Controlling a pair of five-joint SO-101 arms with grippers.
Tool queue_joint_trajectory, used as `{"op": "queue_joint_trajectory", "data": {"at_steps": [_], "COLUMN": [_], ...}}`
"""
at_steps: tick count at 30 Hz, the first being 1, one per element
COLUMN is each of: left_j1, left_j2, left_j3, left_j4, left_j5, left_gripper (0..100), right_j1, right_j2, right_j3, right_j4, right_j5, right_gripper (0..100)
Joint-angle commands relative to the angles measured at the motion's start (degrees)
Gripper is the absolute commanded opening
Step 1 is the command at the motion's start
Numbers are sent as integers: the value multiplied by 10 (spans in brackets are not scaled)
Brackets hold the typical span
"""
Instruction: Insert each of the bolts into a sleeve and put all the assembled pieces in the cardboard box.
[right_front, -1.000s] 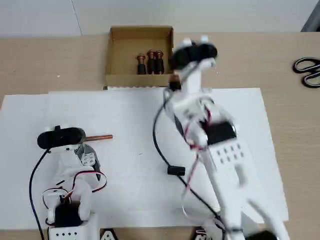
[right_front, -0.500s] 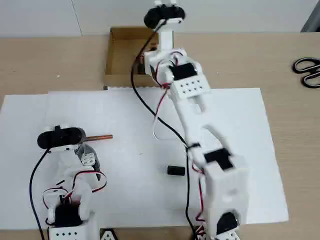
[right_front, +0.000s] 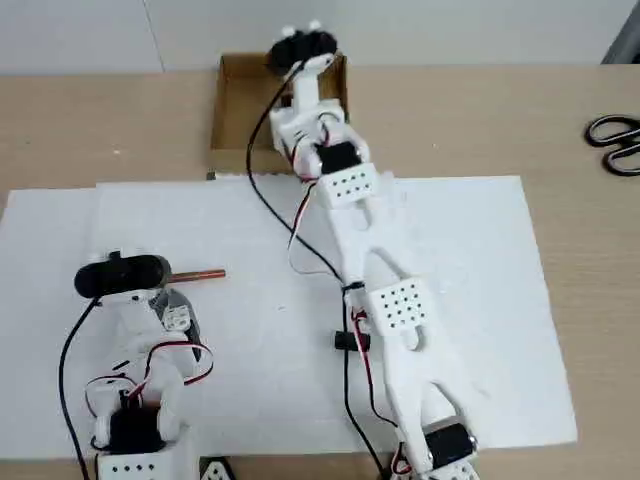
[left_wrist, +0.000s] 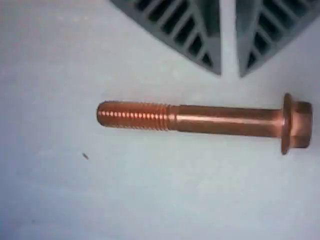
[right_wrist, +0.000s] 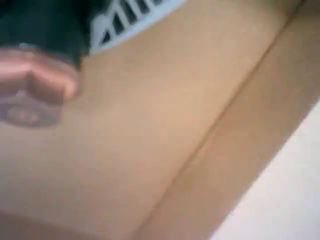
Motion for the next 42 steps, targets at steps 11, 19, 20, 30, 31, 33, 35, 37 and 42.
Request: {"op": "queue_joint_trajectory", "data": {"at_steps": [11,19,20,30,31,33,35,37,42], "left_j1": [1,-1,-1,-1,-1,-1,-1,-1,-1], "left_j2": [-4,-4,-4,-4,-4,-4,-4,-4,-4], "left_j3": [-7,-7,-7,-7,-7,-7,-7,-7,-7], "left_j4": [-4,-4,-4,-4,-4,-4,-4,-4,-1], "left_j5": [-1,-1,-1,0,0,0,1,1,1], "left_gripper": [6,6,6,6,6,6,6,6,6], "right_j1": [-31,-31,-31,-30,-30,-31,-31,-24,-22], "right_j2": [30,-34,-49,-163,-176,-202,-218,-231,-262], "right_j3": [-119,-132,-132,-132,-132,-132,-128,-128,-102], "right_j4": [63,171,197,449,477,531,547,547,552], "right_j5": [84,79,79,2,0,-2,-3,-10,-10], "right_gripper": [223,223,223,223,223,223,223,210,110]}}
